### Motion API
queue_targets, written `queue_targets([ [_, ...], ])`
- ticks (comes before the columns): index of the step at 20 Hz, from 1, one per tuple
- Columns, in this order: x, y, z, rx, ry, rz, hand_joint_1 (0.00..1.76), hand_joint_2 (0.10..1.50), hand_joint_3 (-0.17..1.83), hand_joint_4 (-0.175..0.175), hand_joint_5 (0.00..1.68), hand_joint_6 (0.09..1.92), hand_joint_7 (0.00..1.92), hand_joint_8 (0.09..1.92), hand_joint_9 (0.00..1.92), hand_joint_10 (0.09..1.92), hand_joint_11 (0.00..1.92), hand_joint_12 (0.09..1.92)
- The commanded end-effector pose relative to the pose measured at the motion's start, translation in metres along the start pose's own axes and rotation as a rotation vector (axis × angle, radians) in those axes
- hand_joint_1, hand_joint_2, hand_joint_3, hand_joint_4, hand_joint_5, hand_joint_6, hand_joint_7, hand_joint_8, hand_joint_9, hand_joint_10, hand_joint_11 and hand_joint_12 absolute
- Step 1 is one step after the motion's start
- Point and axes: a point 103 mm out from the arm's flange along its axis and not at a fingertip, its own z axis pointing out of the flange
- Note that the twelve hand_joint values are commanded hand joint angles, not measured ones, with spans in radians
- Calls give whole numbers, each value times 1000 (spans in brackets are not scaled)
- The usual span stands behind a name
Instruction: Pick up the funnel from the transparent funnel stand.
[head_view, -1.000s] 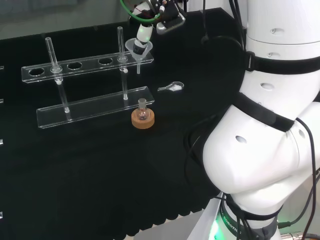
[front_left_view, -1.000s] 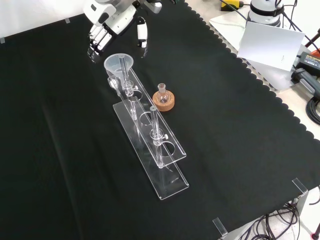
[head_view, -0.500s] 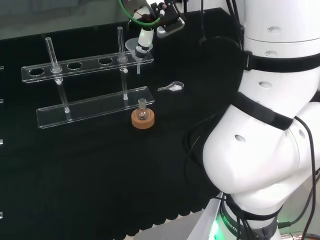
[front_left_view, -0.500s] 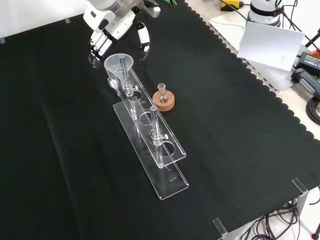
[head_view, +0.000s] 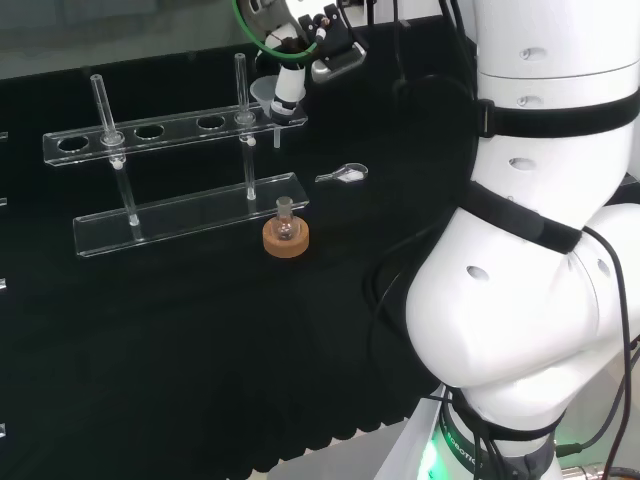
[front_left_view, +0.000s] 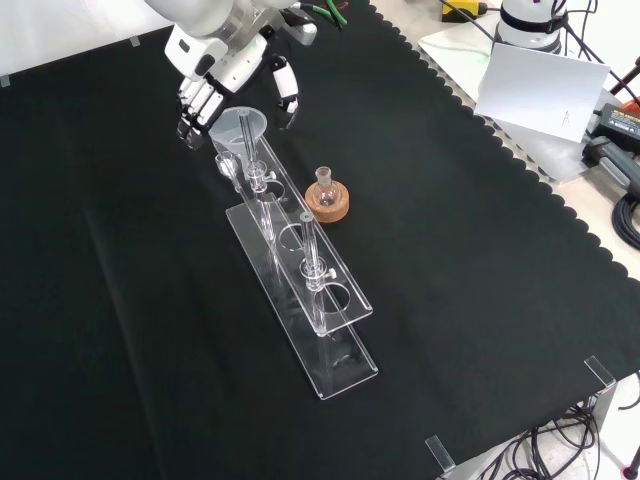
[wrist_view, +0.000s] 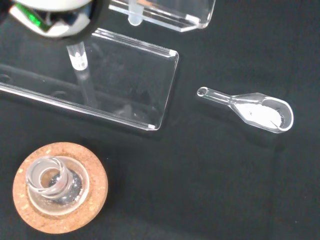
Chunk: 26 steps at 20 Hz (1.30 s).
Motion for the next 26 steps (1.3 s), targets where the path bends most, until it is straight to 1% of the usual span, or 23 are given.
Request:
queue_targets([
  [1,-9,-1,2,-15,2,-5,811,505,673,12,46,87,0,140,0,725,73,1578],
  [4,-11,0,3,-10,-10,-20,810,506,671,12,45,87,0,130,0,720,60,1581],
  [8,-7,9,2,-5,3,-31,806,509,670,12,45,87,0,162,0,811,52,1592],
  [11,15,18,-4,-7,-8,-29,805,508,671,12,46,87,0,203,3,860,52,1595],
  [14,34,24,-8,-11,-15,-24,805,506,674,11,52,87,0,314,56,880,58,1596],
  [17,44,28,-12,-16,-18,-19,803,507,676,11,69,87,0,407,93,874,61,1596],
  [18,11,19,-1,-24,-17,-13,803,507,676,12,79,87,0,446,102,869,62,1596],
  [19,0,15,2,-29,-20,-7,803,507,676,12,86,87,0,471,109,867,63,1596],
  [21,-5,14,2,-33,-21,-3,802,507,677,12,94,87,0,493,115,864,64,1596],
  [26,-8,13,1,-37,-18,2,801,508,676,13,103,87,0,506,118,862,65,1596],
])
